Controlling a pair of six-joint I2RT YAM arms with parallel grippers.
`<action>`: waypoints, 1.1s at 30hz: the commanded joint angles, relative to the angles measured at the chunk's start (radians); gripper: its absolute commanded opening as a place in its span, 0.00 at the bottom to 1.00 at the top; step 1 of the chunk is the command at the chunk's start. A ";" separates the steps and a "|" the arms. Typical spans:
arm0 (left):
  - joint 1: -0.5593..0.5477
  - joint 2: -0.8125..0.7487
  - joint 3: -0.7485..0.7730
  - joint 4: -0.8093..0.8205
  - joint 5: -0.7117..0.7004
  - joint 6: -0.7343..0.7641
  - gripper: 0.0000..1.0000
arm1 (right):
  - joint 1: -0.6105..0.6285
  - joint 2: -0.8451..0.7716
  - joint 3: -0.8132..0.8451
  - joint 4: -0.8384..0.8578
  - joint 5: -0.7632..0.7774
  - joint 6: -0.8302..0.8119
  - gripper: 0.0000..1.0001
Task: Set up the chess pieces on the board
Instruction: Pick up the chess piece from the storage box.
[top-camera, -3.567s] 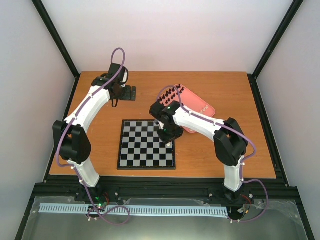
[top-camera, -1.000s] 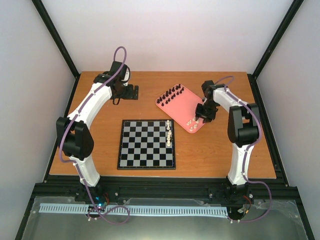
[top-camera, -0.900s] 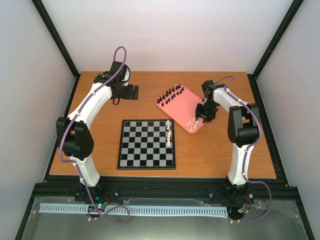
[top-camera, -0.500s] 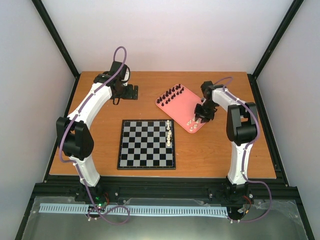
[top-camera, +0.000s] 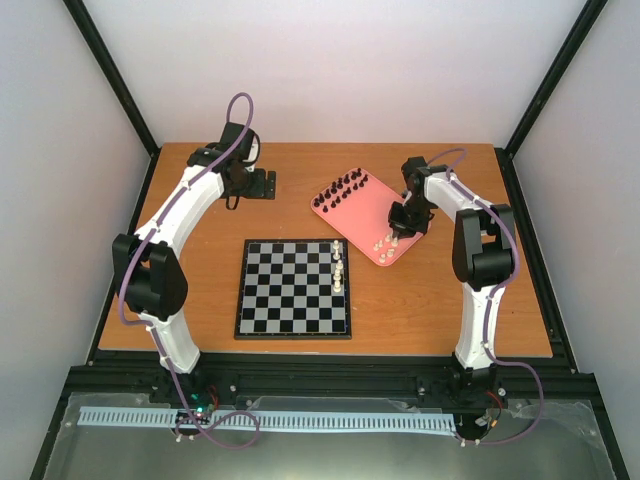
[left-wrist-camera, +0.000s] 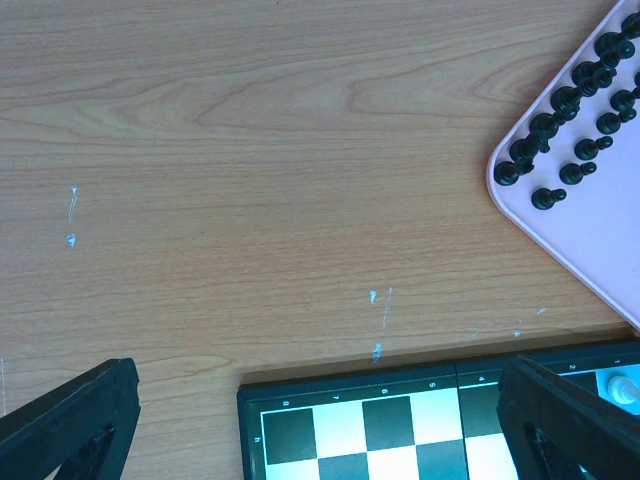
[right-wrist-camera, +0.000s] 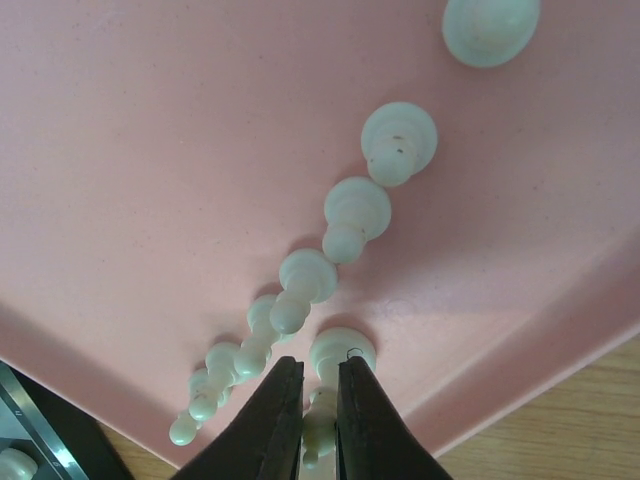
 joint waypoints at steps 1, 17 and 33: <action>-0.001 -0.015 0.023 -0.015 -0.010 0.022 1.00 | 0.000 0.015 0.013 -0.016 0.009 -0.012 0.13; -0.001 -0.019 0.009 -0.011 -0.011 0.021 1.00 | 0.010 -0.009 -0.010 -0.027 0.020 -0.026 0.28; -0.002 -0.041 -0.014 -0.003 -0.017 0.020 1.00 | 0.024 -0.019 -0.028 -0.025 0.029 -0.030 0.11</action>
